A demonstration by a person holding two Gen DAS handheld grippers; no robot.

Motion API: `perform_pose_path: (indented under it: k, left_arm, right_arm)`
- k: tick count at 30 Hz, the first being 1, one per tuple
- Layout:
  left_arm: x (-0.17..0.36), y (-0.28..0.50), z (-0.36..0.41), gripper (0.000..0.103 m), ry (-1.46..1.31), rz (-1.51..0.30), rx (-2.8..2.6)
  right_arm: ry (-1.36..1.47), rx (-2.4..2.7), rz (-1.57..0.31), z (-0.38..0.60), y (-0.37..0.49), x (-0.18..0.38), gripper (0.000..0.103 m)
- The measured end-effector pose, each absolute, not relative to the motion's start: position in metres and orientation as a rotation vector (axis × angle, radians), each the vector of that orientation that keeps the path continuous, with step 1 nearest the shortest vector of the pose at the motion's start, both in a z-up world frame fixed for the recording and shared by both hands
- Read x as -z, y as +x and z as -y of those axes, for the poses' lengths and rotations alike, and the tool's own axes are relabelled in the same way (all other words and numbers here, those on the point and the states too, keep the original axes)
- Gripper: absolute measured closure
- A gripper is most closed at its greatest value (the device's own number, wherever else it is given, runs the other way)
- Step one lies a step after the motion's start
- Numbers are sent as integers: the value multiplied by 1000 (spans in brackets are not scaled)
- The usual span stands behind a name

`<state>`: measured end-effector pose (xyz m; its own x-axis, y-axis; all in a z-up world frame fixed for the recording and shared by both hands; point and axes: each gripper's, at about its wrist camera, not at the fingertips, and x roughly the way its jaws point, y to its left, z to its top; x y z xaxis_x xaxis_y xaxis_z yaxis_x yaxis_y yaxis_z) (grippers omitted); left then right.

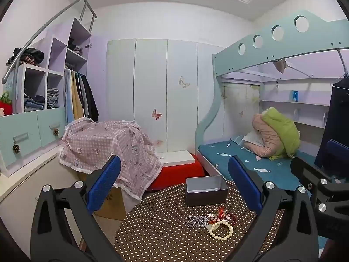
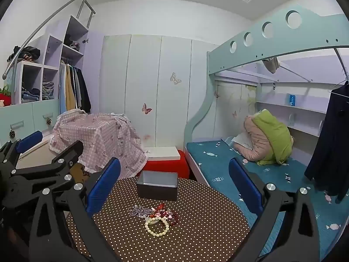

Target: Organize jewelry

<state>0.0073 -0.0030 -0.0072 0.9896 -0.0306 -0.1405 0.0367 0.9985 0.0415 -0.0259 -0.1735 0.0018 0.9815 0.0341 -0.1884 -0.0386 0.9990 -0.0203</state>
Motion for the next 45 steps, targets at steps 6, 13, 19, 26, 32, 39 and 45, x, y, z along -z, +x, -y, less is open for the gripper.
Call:
perform_pose_path:
  k: [6, 13, 19, 26, 32, 39, 45]
  left_arm:
    - [4, 8, 1, 4, 43, -135, 33]
    - [0, 7, 2, 4, 45, -130, 33]
    - [-3, 5, 3, 4, 46, -128, 34]
    - [-2, 3, 4, 4, 47, -124, 33]
    - [-3, 3, 3, 4, 46, -126, 35]
    - [-6, 2, 3, 4, 45, -122, 34]
    - [-7, 2, 3, 4, 47, -122, 33]
  right_arm:
    - [-23, -37, -190, 176, -26, -3, 7]
    - [-21, -35, -188, 178, -26, -5, 7]
    - [-20, -37, -188, 179, -25, -5, 7]
    - [-19, -37, -188, 179, -26, -5, 7]
    - [-18, -36, -189, 179, -27, -8, 7]
    - [-17, -37, -187, 180, -27, -10, 7]
    - [-16, -36, -187, 179, -27, -10, 7]
